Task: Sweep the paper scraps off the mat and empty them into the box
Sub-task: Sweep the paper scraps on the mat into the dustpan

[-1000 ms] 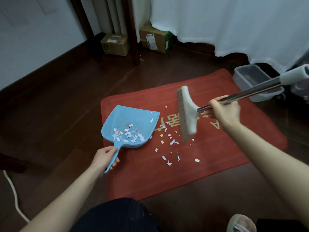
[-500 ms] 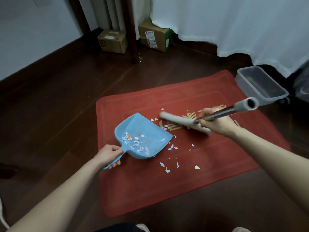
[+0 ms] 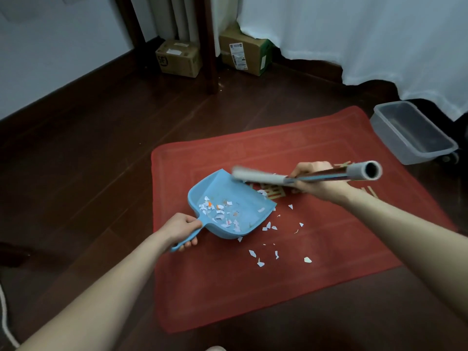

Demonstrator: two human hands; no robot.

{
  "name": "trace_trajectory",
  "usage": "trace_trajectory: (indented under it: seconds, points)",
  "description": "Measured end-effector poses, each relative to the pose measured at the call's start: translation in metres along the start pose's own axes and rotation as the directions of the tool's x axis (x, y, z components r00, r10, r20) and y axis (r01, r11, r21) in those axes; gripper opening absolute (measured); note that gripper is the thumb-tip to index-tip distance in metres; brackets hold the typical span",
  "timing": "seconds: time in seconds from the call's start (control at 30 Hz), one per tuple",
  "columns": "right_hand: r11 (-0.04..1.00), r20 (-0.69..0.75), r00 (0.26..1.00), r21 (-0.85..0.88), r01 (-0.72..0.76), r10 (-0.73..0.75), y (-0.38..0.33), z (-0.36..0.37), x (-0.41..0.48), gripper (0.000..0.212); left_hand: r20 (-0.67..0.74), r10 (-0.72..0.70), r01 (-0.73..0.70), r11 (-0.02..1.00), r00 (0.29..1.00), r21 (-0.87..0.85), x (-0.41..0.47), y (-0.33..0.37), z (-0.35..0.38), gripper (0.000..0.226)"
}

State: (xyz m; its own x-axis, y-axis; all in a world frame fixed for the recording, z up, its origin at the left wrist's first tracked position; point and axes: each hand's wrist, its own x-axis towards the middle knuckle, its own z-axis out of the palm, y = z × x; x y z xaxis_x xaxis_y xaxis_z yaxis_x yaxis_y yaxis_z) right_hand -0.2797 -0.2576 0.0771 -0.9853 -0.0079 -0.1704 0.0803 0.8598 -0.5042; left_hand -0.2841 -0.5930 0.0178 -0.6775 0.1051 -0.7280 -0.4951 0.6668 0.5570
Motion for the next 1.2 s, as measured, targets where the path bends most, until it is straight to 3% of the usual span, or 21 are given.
trace_trajectory:
  seconds: [0.03,0.1,0.17,0.23,0.3,0.37,0.43,0.5,0.53,0.6,0.63,0.73,0.87,0.97,1.07,1.13,1.2]
  points:
    - [0.997,0.068,0.995,0.010,0.076,-0.077,-0.007,-0.006,-0.005,0.009,0.000,0.000,0.000,1.000,1.000,0.003,0.001,0.000,0.000,0.023]
    - [0.984,0.101,0.990,0.155,0.084,-0.101,-0.014,-0.026,-0.014,0.011,-0.005,0.003,-0.003,1.000,1.000,0.005,0.002,-0.002,-0.001,0.024]
    - [0.971,-0.002,0.997,0.226,0.079,-0.081,-0.006,-0.043,-0.021,0.014,-0.007,0.014,-0.014,1.000,1.000,0.010,0.000,-0.004,-0.002,0.023]
    - [0.991,-0.162,0.986,0.120,0.060,-0.040,0.008,-0.054,-0.025,0.015,0.005,0.025,-0.025,0.999,1.000,0.038,-0.003,-0.005,-0.004,0.022]
    - [0.995,-0.275,0.956,0.024,-0.101,0.103,0.028,-0.058,-0.024,0.009,0.032,0.036,-0.039,0.995,0.999,0.092,-0.006,-0.007,-0.007,0.022]
    - [0.949,-0.326,0.892,0.072,-0.308,0.314,0.045,-0.048,-0.020,0.004,0.042,0.040,-0.046,0.987,0.998,0.152,-0.008,-0.008,-0.008,0.023]
    - [0.927,-0.244,0.894,0.081,-0.367,0.375,0.053,-0.025,-0.017,0.007,0.040,0.033,-0.039,0.985,0.999,0.170,-0.008,-0.007,-0.006,0.023]
    - [0.953,0.046,0.954,0.049,-0.299,0.297,0.044,0.003,-0.023,0.007,0.044,0.024,-0.031,0.987,0.999,0.159,-0.007,-0.006,-0.005,0.023]
    - [0.979,0.137,0.973,0.061,-0.195,0.185,0.031,0.009,-0.031,0.006,0.046,0.021,-0.028,0.988,0.999,0.152,-0.007,-0.005,-0.004,0.023]
    - [0.995,0.135,0.990,0.091,0.036,-0.048,0.006,0.003,-0.042,0.020,0.050,0.028,-0.034,0.990,0.998,0.139,-0.008,-0.006,-0.004,0.022]
    - [0.991,0.104,0.993,0.127,0.050,-0.064,-0.001,-0.006,-0.045,0.022,0.050,0.033,-0.039,0.990,0.998,0.133,-0.009,-0.007,-0.004,0.022]
    - [0.970,-0.093,0.996,0.239,0.037,-0.015,-0.005,-0.030,-0.047,0.014,0.047,0.050,-0.056,0.991,0.998,0.123,-0.012,-0.011,-0.004,0.024]
    - [0.994,-0.246,0.964,0.075,-0.081,0.097,0.005,-0.030,-0.038,0.006,0.038,0.039,-0.044,0.989,0.998,0.144,-0.017,-0.017,-0.007,0.022]
    - [0.988,-0.164,0.978,0.106,-0.112,0.128,0.003,-0.004,-0.041,0.005,0.020,0.050,-0.052,0.986,0.999,0.161,-0.017,-0.019,-0.005,0.021]
    - [0.992,-0.020,0.999,0.114,-0.047,0.050,-0.007,0.015,-0.051,0.003,0.021,0.049,-0.052,0.983,0.999,0.173,-0.014,-0.019,-0.002,0.020]
    - [0.957,-0.009,0.996,0.280,-0.081,0.087,-0.012,0.015,-0.051,0.014,0.016,0.049,-0.051,0.986,0.999,0.156,-0.014,-0.021,-0.002,0.021]
    - [0.909,-0.075,0.980,0.394,-0.139,0.182,-0.011,0.007,-0.054,0.009,0.014,0.050,-0.052,0.987,0.999,0.150,-0.014,-0.021,0.002,0.022]
